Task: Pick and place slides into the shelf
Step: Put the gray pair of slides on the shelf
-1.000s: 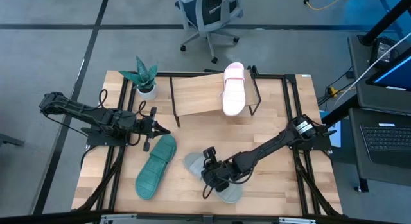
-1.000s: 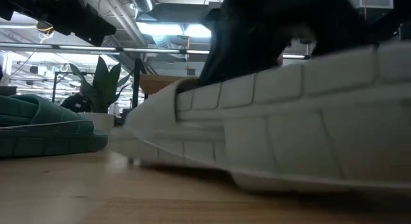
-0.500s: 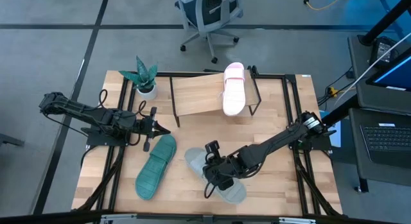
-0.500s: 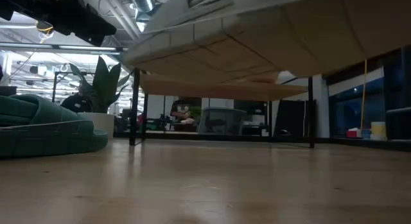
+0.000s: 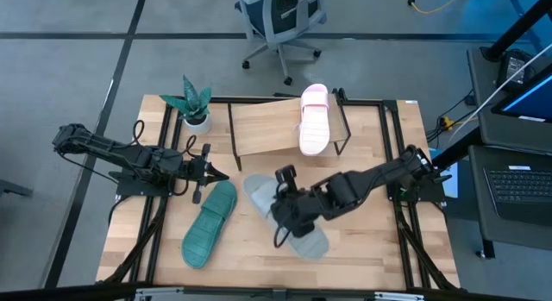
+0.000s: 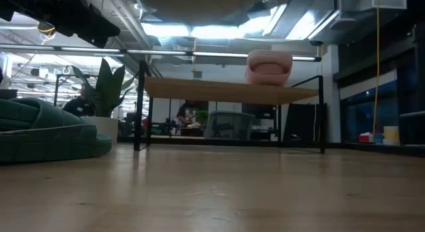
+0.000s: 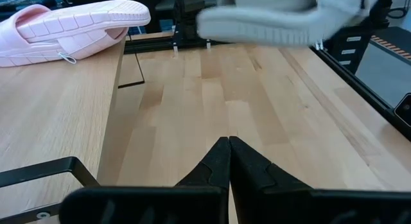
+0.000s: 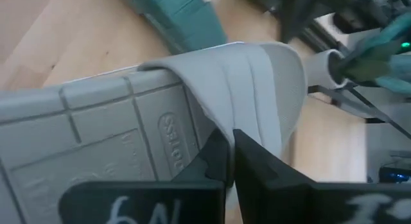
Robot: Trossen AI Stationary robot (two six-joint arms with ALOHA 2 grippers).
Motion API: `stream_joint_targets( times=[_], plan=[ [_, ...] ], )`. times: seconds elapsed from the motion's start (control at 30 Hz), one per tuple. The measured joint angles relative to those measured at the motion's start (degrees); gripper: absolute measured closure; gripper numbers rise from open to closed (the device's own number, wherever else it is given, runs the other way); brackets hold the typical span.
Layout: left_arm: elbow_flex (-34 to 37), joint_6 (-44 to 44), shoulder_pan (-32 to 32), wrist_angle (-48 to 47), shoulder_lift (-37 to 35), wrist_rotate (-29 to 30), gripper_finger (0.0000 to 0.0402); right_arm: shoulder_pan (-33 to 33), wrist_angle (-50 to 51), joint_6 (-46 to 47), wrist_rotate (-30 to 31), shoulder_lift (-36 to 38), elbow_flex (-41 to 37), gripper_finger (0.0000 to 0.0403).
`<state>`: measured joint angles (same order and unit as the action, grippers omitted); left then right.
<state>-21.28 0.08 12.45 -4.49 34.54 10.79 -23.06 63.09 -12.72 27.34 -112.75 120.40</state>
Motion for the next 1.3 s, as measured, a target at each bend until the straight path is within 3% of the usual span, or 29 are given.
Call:
stream_joint_targets(
  times=[0.27, 0.87, 1.1, 1.3],
  plan=[
    [0.0, -0.2, 0.0, 0.0, 0.0, 0.0, 0.0401, 6.0, 5.8, -2.1, 2.4, 0.0, 6.4, 0.0391],
    [0.0, -0.2, 0.0, 0.0, 0.0, 0.0, 0.0401, 21.4, 1.5, -6.2, 2.1, 0.0, 10.7, 0.0391],
    [0.0, -0.2, 0.0, 0.0, 0.0, 0.0, 0.0401, 27.0, -2.6, -6.9, -4.1, 0.0, 10.7, 0.0391],
    [0.0, 0.2, 0.0, 0.0, 0.0, 0.0, 0.0401, 30.2, -3.6, -6.5, -5.0, 0.0, 10.7, 0.0391]
  ],
)
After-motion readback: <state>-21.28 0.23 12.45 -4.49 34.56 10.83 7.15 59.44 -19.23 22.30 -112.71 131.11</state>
